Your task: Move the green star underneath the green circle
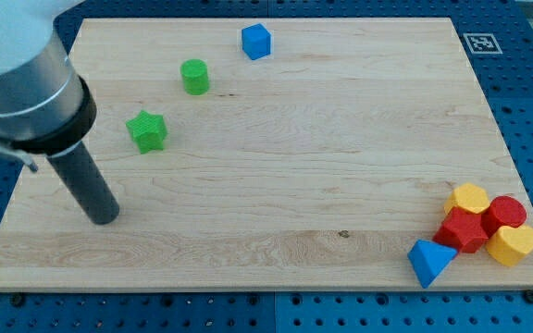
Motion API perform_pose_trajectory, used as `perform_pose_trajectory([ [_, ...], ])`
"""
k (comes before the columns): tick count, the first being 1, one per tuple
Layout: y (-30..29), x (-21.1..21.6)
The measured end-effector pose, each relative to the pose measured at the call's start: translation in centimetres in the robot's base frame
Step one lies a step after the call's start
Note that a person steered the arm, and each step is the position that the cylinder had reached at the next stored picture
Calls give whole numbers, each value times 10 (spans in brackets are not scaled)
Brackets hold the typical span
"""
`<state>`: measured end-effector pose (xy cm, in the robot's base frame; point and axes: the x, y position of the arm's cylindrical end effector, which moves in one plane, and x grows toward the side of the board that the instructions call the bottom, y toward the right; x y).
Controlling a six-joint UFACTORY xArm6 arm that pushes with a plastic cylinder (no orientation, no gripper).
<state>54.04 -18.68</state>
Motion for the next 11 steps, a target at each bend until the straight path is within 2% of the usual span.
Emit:
perform_pose_trajectory([
  [4, -8, -83],
  [7, 10, -115],
  [11, 37, -117],
])
